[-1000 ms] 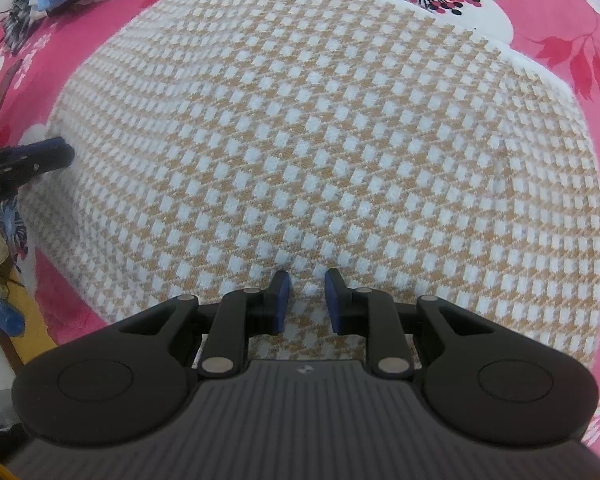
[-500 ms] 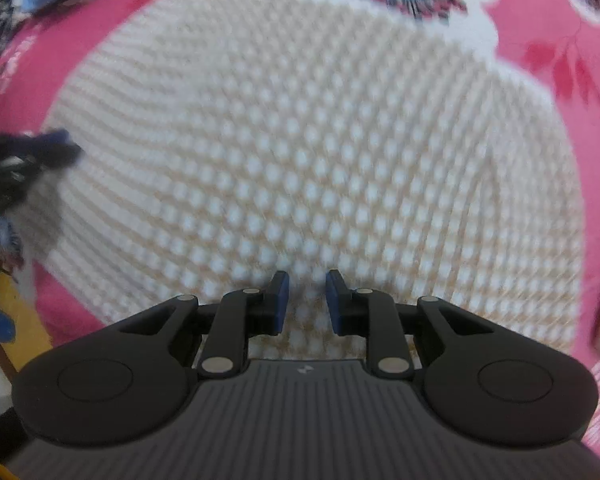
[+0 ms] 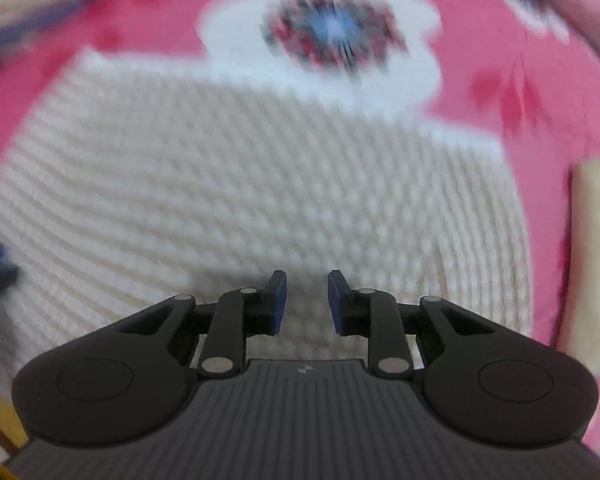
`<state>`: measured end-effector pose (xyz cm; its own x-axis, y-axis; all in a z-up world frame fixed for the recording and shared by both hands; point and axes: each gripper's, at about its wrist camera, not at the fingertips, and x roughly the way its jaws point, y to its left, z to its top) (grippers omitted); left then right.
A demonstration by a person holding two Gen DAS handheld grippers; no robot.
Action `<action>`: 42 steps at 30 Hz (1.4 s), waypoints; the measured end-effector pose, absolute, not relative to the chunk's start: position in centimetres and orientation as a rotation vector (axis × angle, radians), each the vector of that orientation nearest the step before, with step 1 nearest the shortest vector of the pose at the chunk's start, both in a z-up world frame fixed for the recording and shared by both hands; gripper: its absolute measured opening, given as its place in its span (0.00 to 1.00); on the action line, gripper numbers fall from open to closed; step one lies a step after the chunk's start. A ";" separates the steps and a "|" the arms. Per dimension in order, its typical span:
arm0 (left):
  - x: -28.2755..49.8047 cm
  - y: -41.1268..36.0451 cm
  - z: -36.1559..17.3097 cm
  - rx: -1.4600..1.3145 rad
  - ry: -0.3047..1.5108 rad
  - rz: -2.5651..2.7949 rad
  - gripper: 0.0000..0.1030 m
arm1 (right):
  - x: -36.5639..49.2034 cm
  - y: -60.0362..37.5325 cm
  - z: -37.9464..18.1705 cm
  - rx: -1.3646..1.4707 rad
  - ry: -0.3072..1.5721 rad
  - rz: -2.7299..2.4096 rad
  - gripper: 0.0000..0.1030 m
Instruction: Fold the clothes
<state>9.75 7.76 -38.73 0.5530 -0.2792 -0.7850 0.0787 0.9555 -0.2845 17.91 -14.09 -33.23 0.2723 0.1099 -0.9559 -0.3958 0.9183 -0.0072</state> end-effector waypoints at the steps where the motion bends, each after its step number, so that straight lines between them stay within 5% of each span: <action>1: 9.8 7.8 -38.8 -0.230 0.963 -0.215 0.31 | 17.9 -13.1 -32.3 -0.257 1.210 0.400 0.21; 8: 9.7 8.1 -38.9 -0.240 0.962 -0.233 0.31 | 18.7 -8.6 -36.8 -0.263 1.311 0.493 0.23; 15: 9.8 8.5 -39.0 -0.263 0.958 -0.246 0.31 | 19.5 -9.2 -33.0 -0.201 1.244 0.455 0.23; 22: 9.6 8.8 -39.1 -0.278 0.953 -0.258 0.31 | 19.7 -10.0 -36.1 -0.193 1.354 0.317 0.22; 27: 9.5 8.9 -39.2 -0.283 0.950 -0.263 0.31 | 19.7 -7.9 -32.7 -0.158 1.228 0.396 0.23; 34: 9.5 9.3 -39.1 -0.306 0.958 -0.268 0.30 | 21.3 -8.2 -36.6 -0.049 1.325 0.294 0.23; 42: 9.2 8.7 -39.1 -0.276 0.947 -0.258 0.31 | 19.5 -5.3 -35.4 -0.104 1.164 0.560 0.23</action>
<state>9.25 8.72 -39.06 0.5585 -0.3353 -0.7587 0.0961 0.9347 -0.3423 19.54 -5.33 -35.40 0.2763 0.3631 -0.8898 -0.4682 0.8594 0.2053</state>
